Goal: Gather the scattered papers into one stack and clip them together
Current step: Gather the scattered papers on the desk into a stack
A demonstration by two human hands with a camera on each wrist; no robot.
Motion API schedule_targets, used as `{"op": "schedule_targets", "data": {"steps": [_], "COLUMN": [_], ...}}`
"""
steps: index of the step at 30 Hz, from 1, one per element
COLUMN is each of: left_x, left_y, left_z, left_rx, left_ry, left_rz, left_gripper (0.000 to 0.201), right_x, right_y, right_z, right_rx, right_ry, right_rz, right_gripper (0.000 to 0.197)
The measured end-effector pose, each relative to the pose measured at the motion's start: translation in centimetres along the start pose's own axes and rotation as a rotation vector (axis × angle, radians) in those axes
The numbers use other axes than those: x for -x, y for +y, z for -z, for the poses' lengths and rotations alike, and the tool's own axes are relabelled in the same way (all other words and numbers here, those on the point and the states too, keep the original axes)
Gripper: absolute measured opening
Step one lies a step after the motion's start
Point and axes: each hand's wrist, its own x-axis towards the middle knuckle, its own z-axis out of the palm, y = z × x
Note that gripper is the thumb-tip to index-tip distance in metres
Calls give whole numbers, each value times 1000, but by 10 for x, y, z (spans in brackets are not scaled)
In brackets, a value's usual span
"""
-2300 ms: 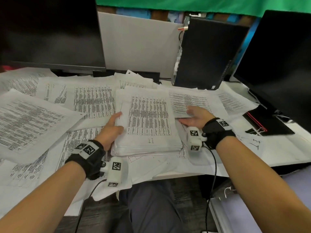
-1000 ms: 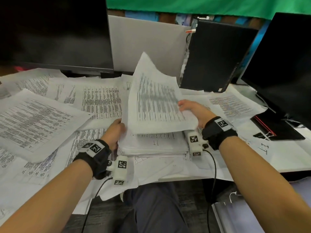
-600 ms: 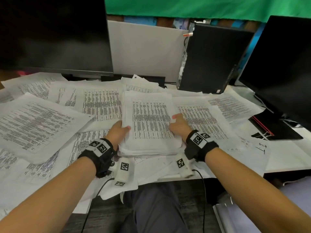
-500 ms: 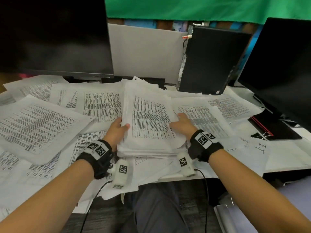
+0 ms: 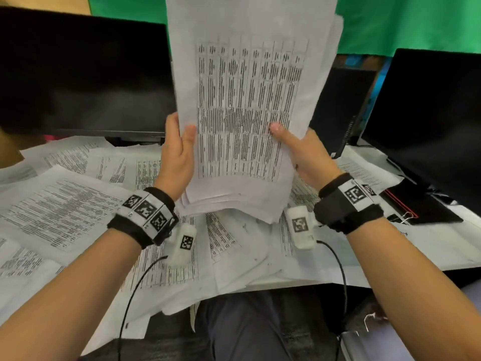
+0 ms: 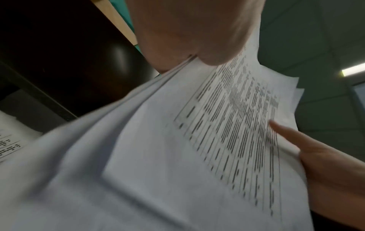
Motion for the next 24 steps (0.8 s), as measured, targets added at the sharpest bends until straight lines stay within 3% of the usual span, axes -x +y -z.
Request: {"op": "schedule_targets", "data": {"steps": [4, 7, 10, 14, 15, 17, 21, 23, 24], "left_x": [-3, -8, -19, -32, -33, -26, 22, 39, 43], "left_y": [-6, 2, 27, 64, 60, 37, -28, -44, -46], "left_z": [3, -7, -25, -30, -27, -15, -5, -14, -20], "left_rx": [54, 79, 24, 48, 74, 71, -71, -36, 7], "left_ry": [61, 44, 135, 268, 230, 92, -209, -172, -95], "left_rz": [13, 2, -165, -367, -341, -143, 496, 612, 586], "left_gripper": [46, 49, 29, 17, 18, 30, 56, 44, 31], "right_x": [7, 6, 2, 0, 2, 9, 32, 34, 34], "right_y": [2, -4, -29, -62, -60, -34, 49, 72, 74], "right_z": [9, -3, -24, -31, -28, -18, -14, -24, -31], "right_rx": [-84, -75, -31, -26, -36, -49, 6, -10, -30], "right_ry": [-53, 114, 273, 306, 303, 236, 2, 56, 104], "right_rz": [-39, 19, 221, 381, 366, 234, -233, -309, -297], "right_gripper": [51, 37, 15, 21, 22, 24, 57, 72, 66]}}
